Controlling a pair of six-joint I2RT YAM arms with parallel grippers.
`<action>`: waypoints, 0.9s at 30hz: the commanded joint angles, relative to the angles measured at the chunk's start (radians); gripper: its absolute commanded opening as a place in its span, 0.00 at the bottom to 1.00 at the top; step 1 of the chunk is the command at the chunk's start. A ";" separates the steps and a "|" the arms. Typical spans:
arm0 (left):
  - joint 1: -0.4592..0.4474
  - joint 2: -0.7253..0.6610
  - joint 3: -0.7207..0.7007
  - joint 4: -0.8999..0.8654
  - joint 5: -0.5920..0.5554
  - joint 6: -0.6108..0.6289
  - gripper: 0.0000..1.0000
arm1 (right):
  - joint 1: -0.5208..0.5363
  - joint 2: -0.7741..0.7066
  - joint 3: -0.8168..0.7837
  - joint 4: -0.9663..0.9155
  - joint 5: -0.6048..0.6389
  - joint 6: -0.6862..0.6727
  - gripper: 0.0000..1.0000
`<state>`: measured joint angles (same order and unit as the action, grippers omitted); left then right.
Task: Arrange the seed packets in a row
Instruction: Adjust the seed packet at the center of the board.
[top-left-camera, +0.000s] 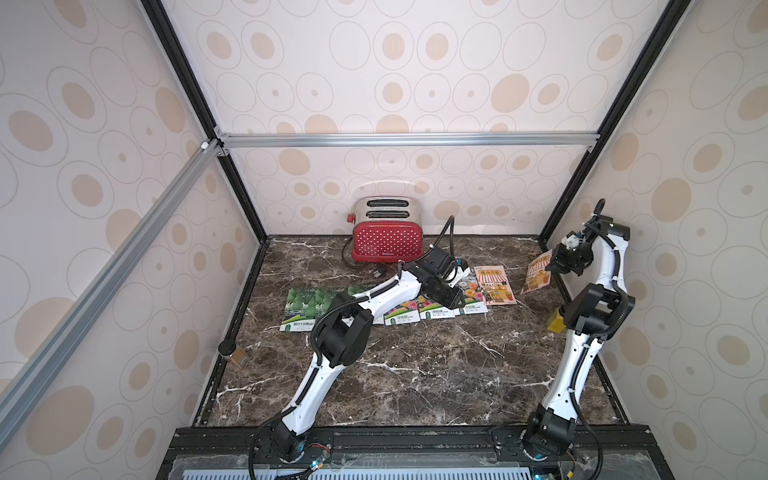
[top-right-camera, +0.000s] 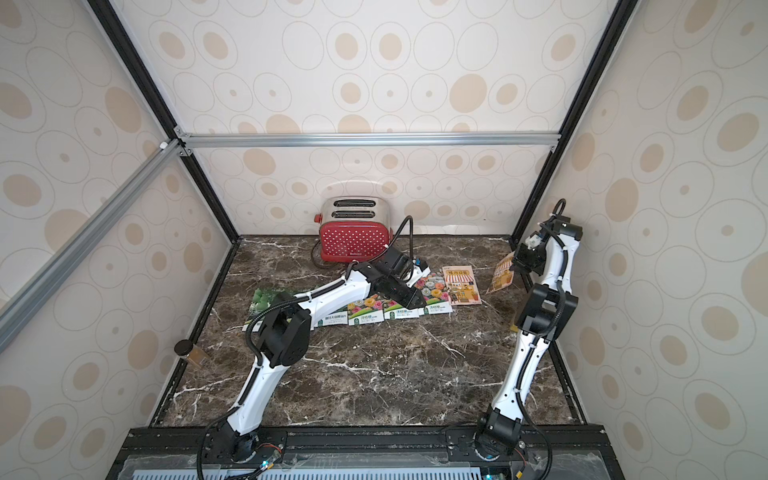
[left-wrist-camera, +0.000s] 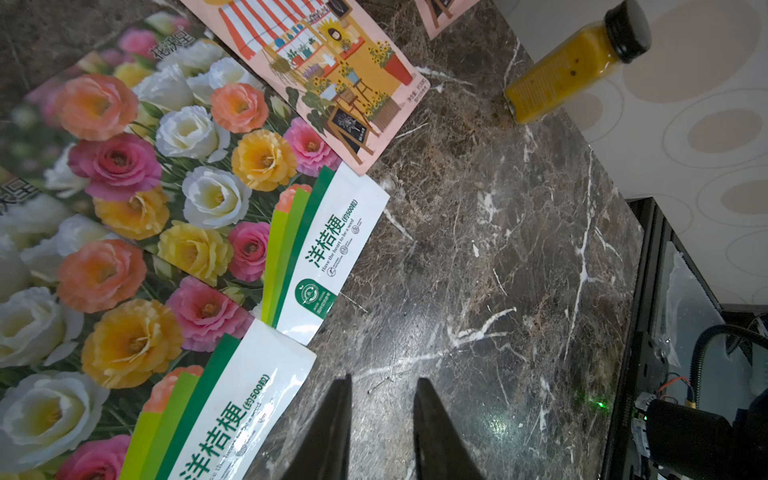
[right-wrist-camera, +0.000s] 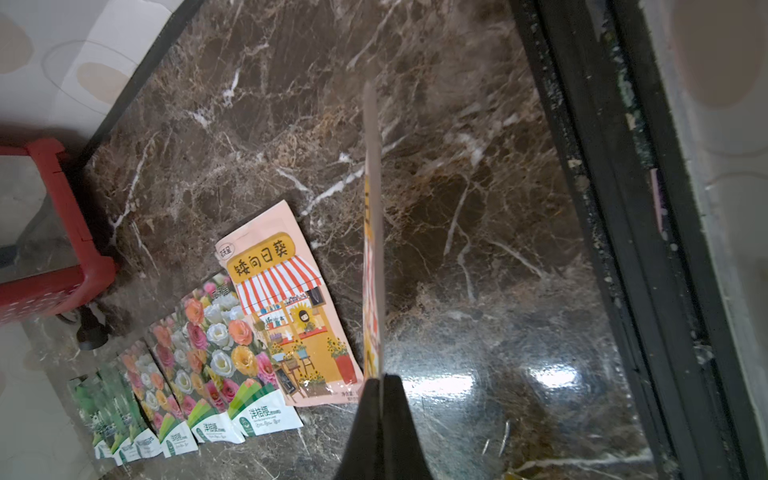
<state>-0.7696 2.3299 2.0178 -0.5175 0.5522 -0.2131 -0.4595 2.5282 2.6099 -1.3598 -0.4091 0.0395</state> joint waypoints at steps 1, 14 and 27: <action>0.000 -0.032 0.002 -0.008 0.008 0.017 0.28 | 0.001 0.026 -0.021 -0.054 0.036 -0.024 0.00; 0.000 -0.024 0.011 -0.009 0.013 0.013 0.28 | 0.037 0.035 -0.051 -0.043 0.154 0.032 0.00; 0.000 -0.032 -0.010 -0.016 0.018 0.024 0.27 | 0.139 0.057 -0.051 -0.027 0.473 0.111 0.00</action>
<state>-0.7696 2.3299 2.0109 -0.5175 0.5583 -0.2127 -0.3244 2.5603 2.5687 -1.3678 -0.0357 0.1215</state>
